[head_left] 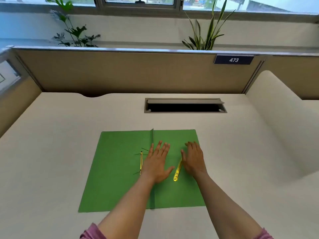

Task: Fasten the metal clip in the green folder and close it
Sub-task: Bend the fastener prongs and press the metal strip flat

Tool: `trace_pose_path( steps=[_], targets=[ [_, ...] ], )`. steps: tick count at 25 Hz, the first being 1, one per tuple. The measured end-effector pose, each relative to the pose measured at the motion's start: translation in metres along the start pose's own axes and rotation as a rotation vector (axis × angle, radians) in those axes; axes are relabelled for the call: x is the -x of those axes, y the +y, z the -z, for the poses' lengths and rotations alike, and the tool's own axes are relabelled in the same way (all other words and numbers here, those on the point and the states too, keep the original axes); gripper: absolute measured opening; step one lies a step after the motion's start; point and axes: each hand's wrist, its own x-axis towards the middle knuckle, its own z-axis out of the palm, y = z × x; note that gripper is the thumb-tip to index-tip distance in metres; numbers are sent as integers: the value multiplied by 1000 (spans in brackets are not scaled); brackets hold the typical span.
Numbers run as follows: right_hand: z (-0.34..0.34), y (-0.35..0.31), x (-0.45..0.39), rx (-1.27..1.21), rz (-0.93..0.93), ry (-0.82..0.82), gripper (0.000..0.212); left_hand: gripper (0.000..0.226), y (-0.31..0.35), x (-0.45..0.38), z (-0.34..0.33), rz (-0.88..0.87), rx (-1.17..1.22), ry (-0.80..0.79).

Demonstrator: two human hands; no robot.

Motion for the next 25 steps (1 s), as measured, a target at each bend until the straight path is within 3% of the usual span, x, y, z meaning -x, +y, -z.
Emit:
trace_pose_path(
  steps=[3, 16, 22, 25],
  targets=[
    [-8, 4, 11, -19, -21, -25, 33, 96, 6, 5, -8, 17, 2, -57],
    [-9, 6, 6, -225, -101, -19, 30, 107, 14, 14, -21, 134, 69, -154],
    [-10, -5, 10, -740, -437, -76, 34, 107, 14, 15, -21, 135, 100, -142],
    [-17, -5, 19, -895, -465, -148, 40, 108, 14, 13, -23, 130, 117, -117]
  ],
)
